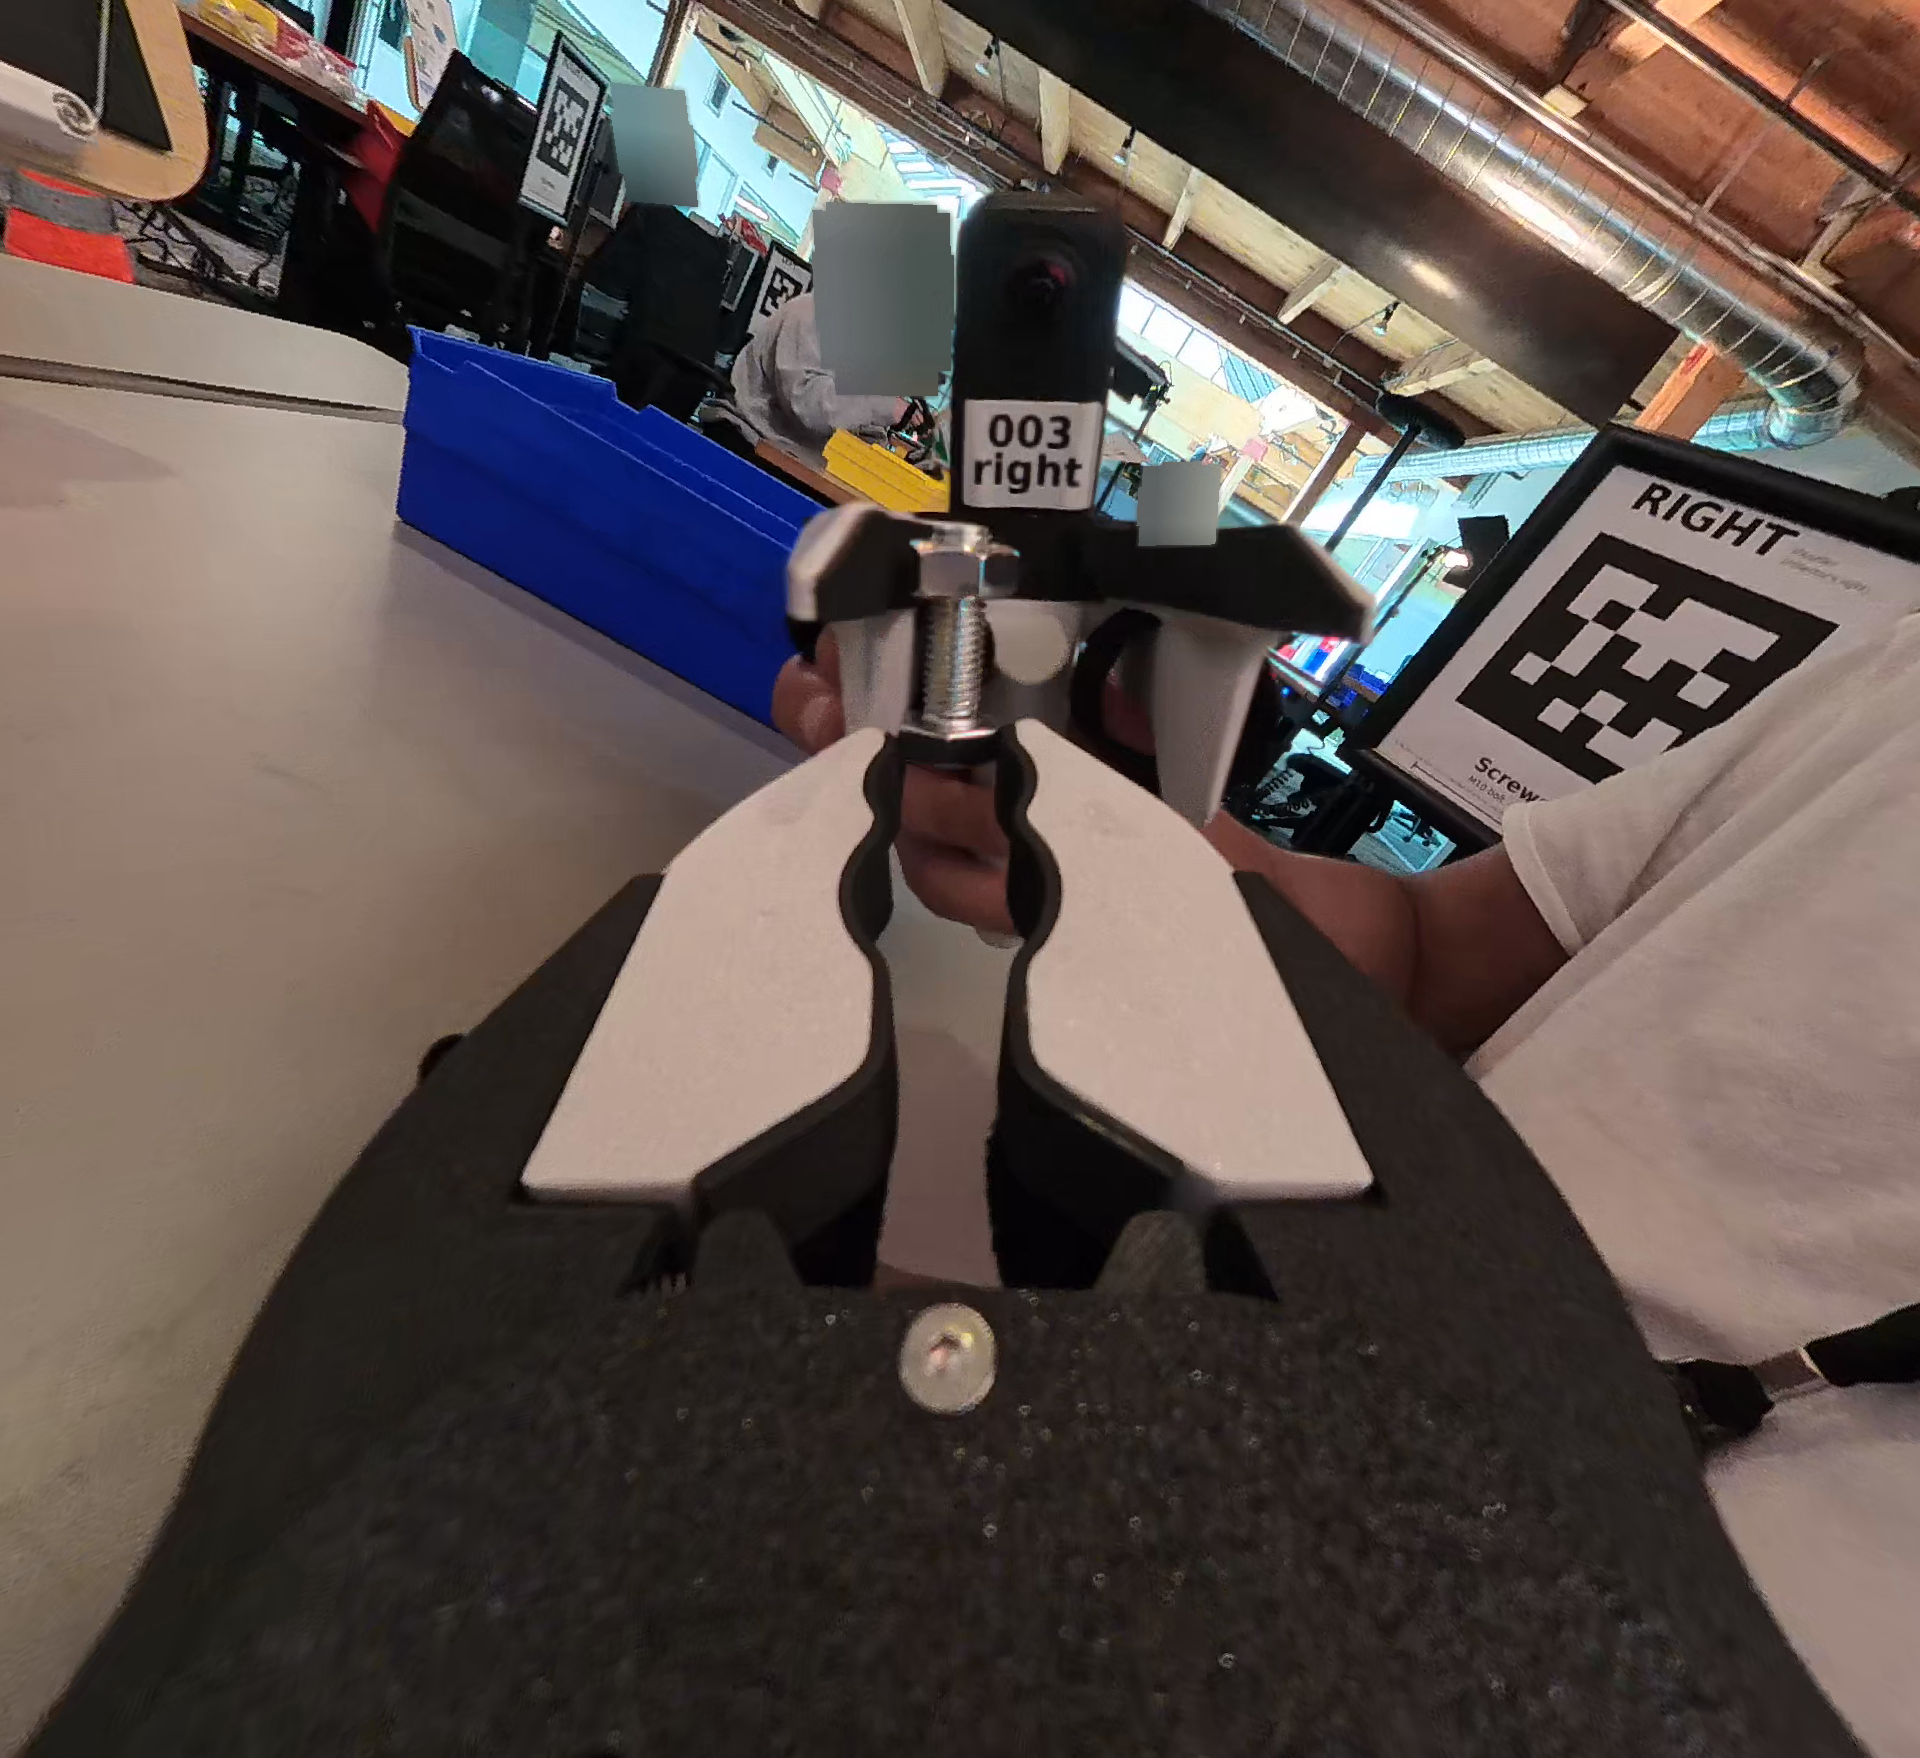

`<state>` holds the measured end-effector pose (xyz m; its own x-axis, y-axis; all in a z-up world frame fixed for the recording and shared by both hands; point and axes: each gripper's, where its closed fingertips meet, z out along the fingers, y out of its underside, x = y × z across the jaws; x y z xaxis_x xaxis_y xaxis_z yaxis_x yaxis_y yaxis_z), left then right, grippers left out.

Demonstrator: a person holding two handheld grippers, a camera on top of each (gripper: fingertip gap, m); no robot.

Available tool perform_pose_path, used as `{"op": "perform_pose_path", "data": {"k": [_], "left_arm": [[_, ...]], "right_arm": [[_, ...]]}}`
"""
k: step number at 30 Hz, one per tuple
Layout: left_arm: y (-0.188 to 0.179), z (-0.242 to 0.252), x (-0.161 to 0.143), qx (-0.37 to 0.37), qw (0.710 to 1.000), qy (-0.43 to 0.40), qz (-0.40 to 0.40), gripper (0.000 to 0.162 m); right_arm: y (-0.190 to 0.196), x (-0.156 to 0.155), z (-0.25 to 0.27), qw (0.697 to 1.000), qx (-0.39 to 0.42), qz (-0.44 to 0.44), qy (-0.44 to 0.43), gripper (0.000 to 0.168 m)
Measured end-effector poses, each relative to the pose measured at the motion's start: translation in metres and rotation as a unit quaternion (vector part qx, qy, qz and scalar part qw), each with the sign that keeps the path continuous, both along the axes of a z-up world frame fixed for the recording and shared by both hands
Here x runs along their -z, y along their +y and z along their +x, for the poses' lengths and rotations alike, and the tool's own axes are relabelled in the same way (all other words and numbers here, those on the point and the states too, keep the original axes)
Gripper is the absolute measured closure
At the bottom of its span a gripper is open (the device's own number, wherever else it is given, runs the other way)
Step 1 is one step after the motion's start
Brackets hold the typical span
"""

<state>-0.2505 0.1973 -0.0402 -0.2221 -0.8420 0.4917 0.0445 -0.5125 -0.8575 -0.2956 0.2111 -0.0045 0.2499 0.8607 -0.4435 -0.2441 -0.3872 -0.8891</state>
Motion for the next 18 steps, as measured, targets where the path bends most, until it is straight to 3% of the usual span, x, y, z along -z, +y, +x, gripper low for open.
{"op": "perform_pose_path", "data": {"k": [12, 18], "left_arm": [[0.019, -0.015, -0.001, -0.027, 1.000, -0.013, -0.006, 0.145], [0.011, -0.008, -0.003, -0.011, 0.999, -0.024, -0.019, 0.145]], "right_arm": [[0.009, -0.006, 0.046, 0.998, 0.067, 0.013, 0.002, 0.104], [0.008, -0.002, 0.003, 0.999, 0.032, 0.023, -0.003, 0.098]]}}
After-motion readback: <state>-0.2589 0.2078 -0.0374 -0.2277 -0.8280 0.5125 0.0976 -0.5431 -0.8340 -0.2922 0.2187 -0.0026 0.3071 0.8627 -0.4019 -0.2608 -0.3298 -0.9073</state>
